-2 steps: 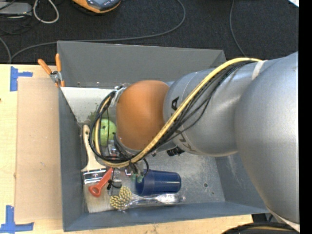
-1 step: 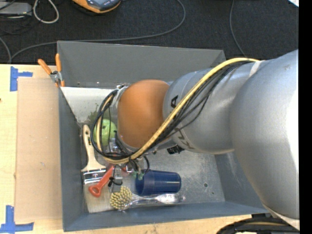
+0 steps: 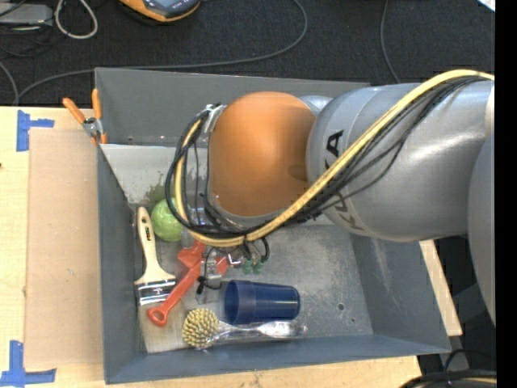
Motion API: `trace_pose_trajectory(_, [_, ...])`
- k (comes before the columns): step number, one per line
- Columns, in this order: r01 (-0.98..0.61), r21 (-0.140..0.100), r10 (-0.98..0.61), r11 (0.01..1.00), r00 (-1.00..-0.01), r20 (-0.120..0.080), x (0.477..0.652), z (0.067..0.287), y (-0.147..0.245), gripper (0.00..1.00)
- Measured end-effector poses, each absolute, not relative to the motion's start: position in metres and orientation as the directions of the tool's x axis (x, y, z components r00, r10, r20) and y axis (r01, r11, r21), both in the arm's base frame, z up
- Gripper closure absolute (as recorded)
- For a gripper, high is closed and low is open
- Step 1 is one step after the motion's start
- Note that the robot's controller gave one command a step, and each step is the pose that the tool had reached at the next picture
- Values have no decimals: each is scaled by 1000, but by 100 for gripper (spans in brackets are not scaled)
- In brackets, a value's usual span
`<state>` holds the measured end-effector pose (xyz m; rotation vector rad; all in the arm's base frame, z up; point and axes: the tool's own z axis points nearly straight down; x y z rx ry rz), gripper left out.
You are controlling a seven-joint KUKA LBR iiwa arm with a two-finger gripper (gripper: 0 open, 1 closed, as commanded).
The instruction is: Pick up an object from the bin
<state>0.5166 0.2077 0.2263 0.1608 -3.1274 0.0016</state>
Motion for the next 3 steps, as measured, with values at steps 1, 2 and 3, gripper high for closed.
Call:
trace_pose_trajectory(1, [-115,-1,-115,993,-993,11,501,153,216,0])
trace_pose_trajectory(2, [-202,1,-202,979,-979,3,484,170,214,0])
trace_pose_trajectory(3, [-128,-4,-128,992,-991,26,494,87,225,0])
